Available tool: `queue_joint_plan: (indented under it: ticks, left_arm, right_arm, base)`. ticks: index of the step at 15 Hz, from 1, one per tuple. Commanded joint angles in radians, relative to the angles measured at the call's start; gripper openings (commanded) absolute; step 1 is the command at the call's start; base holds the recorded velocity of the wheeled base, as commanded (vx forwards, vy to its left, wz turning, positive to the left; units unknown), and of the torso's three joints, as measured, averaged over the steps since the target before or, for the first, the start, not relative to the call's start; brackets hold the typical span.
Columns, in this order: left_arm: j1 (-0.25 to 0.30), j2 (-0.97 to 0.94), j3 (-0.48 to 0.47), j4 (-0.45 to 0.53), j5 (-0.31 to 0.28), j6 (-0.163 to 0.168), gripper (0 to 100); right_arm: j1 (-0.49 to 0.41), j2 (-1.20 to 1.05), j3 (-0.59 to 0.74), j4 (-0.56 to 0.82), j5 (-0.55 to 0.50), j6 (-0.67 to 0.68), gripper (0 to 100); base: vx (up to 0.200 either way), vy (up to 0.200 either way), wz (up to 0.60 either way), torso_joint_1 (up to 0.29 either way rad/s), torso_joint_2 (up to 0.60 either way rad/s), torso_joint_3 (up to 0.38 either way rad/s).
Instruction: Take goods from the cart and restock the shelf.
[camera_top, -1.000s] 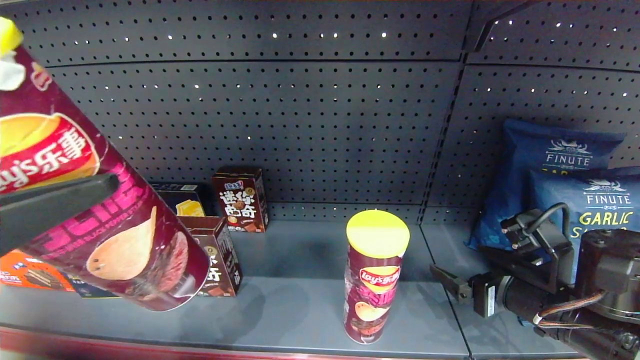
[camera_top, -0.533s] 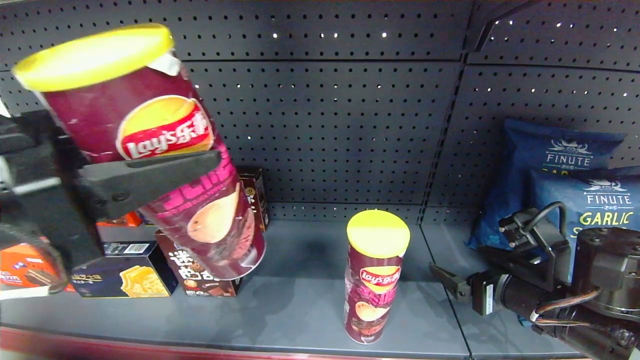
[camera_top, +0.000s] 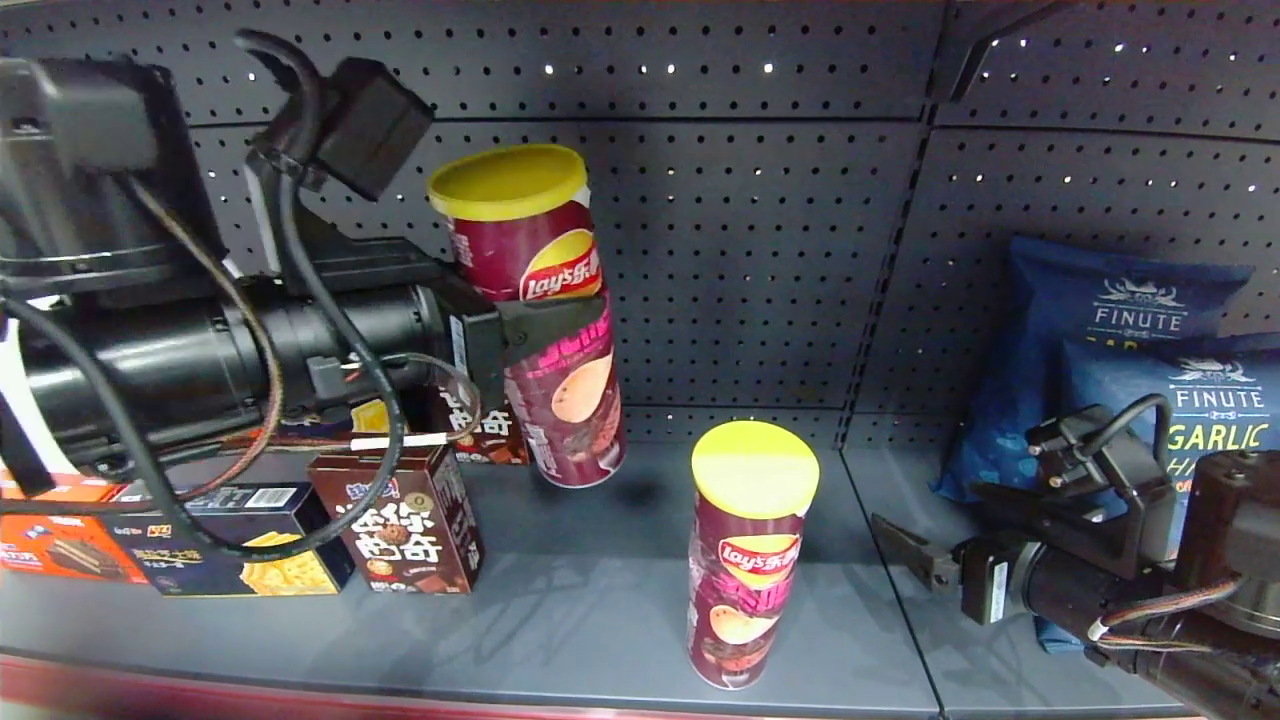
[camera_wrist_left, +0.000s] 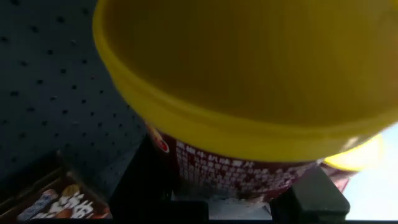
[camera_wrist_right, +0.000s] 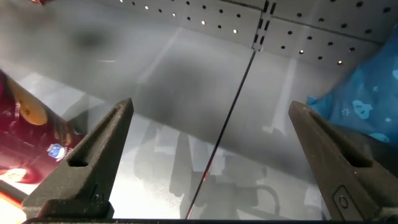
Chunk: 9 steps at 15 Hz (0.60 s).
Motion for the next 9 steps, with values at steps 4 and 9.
queue_joint_plan:
  ticks: [4,9]
  left_arm:
    - [-0.002,0.087,-0.01,0.017,-0.045,0.001,0]
    - [0.006,0.191,-0.038,0.034,-0.047,0.002,0]
  right_arm:
    - [-0.004,-0.012,-0.001,0.0,0.001,0.0,100]
    - [-0.009,-0.011,-0.014,0.0,0.001,0.0,100]
  base:
    - [0.0,0.0,0.0,0.0,0.0,0.0]
    - [0.0,0.0,0.0,0.0,0.0,0.0]
